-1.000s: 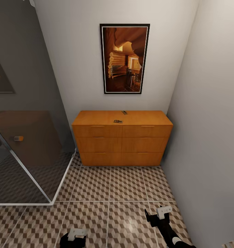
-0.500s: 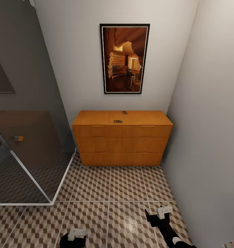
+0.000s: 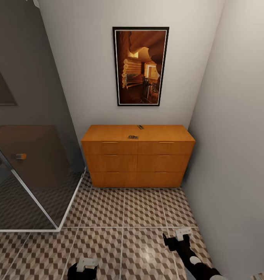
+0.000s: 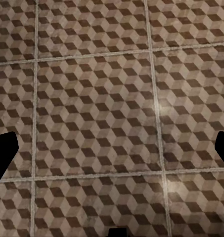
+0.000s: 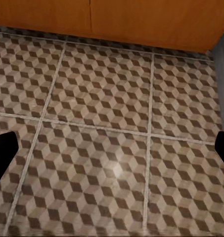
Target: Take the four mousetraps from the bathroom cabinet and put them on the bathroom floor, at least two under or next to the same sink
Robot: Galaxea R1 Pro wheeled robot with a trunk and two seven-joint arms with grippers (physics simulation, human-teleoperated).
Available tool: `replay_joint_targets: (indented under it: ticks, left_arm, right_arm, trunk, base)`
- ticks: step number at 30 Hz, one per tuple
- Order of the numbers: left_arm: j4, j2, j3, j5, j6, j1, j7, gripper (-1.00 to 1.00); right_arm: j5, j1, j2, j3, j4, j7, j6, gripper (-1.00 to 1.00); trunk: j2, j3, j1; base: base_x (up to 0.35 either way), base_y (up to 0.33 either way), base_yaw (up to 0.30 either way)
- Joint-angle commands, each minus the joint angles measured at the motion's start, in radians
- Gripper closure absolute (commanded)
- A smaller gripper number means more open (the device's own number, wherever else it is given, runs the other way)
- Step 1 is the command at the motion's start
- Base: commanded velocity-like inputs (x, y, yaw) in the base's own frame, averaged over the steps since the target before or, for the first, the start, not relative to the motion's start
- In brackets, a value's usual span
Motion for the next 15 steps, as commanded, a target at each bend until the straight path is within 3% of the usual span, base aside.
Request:
replay_joint_targets:
  ticks: [1, 2, 7, 11, 12, 15]
  left_arm:
    - [0.004, -0.001, -0.009, 0.006, -0.007, -0.002, 0.002, -1.00]
    - [0.004, -0.001, -0.009, 0.006, -0.007, -0.002, 0.002, -1.00]
    - [0.005, -0.001, -0.009, 0.006, -0.007, -0.002, 0.002, -1.00]
    - [0.005, -0.001, -0.009, 0.006, -0.007, -0.002, 0.002, -1.00]
    - [0.005, -0.001, -0.009, 0.006, -0.007, -0.002, 0.002, -1.00]
    - [0.005, -0.001, -0.009, 0.006, -0.006, -0.002, 0.002, -1.00]
  right_arm:
    - [0.003, -0.001, 0.000, 0.002, -0.084, -0.010, 0.083, -1.00]
    - [0.003, -0.001, 0.000, 0.002, -0.084, -0.010, 0.083, -1.00]
    - [0.003, -0.002, 0.000, 0.001, -0.495, -0.025, 0.493, -1.00]
    - [0.003, -0.003, 0.000, 0.001, -0.688, -0.031, 0.671, -1.00]
    - [0.003, -0.004, 0.000, 0.001, -0.774, -0.037, 0.743, -1.00]
    - [0.003, -0.010, 0.000, 0.001, -0.885, -0.051, 0.836, -1.00]
  trunk:
    - [-0.002, -0.002, 0.001]
    - [-0.002, -0.002, 0.001]
    - [-0.002, -0.002, 0.001]
    - [-0.002, -0.002, 0.001]
    - [-0.002, -0.002, 0.001]
    - [-0.002, -0.002, 0.001]
  base:
    - [0.000, 0.000, 0.000]
    - [0.000, 0.000, 0.000]
    - [0.000, 0.000, 0.000]
    - [0.000, 0.000, 0.000]
    - [0.000, 0.000, 0.000]
    - [0.000, 0.000, 0.000]
